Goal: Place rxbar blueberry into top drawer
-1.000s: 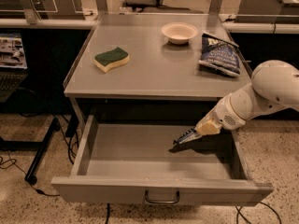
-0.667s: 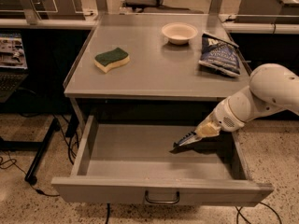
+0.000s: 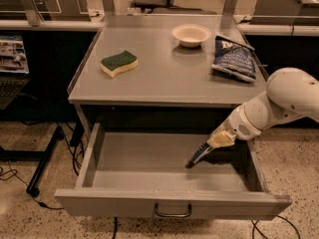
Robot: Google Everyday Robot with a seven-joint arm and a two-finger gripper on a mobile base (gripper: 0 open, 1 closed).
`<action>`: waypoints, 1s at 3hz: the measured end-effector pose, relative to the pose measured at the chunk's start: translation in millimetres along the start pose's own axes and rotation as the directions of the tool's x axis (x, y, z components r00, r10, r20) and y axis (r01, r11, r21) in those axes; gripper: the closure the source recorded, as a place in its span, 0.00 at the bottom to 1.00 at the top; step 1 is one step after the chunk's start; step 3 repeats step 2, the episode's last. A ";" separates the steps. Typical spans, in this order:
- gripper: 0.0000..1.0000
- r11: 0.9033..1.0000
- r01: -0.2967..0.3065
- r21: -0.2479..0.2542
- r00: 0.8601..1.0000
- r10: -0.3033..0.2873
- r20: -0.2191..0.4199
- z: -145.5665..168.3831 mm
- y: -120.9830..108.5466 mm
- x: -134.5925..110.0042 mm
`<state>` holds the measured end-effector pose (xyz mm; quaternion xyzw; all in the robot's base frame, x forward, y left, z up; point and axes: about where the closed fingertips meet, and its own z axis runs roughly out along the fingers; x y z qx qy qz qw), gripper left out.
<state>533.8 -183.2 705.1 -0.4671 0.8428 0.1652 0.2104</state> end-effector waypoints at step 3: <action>0.00 1.000 0.000 0.000 1.000 0.000 0.000 0.0 0.0 0.0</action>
Offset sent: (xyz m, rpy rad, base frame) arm 0.0000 0.0000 0.0000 0.0000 0.0000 0.0000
